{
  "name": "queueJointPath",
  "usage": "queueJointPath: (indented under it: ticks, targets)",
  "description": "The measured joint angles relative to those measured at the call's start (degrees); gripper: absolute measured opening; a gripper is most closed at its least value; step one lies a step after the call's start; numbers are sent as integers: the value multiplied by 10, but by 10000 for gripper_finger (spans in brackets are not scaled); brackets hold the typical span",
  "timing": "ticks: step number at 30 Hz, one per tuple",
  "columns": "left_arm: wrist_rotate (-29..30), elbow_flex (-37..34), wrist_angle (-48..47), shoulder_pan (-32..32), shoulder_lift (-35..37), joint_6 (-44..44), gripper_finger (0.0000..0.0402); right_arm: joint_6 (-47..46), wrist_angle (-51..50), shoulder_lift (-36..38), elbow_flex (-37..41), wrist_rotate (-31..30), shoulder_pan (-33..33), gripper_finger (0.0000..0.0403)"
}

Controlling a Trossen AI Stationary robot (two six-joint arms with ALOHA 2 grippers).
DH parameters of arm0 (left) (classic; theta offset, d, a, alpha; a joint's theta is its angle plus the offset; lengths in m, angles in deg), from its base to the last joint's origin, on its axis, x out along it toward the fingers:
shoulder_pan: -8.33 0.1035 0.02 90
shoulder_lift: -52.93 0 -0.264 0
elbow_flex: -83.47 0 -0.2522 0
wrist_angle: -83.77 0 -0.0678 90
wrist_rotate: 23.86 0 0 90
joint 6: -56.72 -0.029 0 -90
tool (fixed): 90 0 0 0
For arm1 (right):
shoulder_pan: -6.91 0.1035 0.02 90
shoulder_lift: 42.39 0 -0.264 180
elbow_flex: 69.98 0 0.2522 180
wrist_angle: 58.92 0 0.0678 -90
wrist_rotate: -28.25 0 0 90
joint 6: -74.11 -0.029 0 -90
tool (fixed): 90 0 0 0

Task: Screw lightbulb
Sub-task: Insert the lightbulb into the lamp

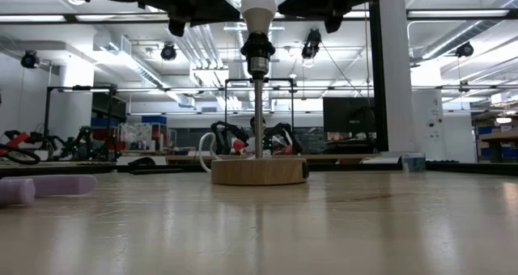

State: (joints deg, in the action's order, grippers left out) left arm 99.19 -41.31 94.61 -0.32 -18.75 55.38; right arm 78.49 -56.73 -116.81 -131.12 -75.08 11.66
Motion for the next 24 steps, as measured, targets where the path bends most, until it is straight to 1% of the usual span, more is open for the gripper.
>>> queueJointPath:
  ticks: [3, 7, 12, 19, 24]
  targets:
    - [-3, 0, -8, -5, 8, 9, 0, -4, -11, 2, 0, -24, 0, 0]
    - [-45, 0, -3, -9, 13, 5, 0, 7, -6, 4, 0, -62, -6, 0]
    - [-52, 0, 2, -4, 9, 4, 0, 16, 12, 4, 0, -59, -21, 0]
    - [-51, 0, 4, 6, 4, 4, 0, 18, 28, 4, 0, -33, -22, 0]
    - [-50, 0, 4, 6, 4, 5, 0, 16, 28, 4, 0, -30, -22, 0]
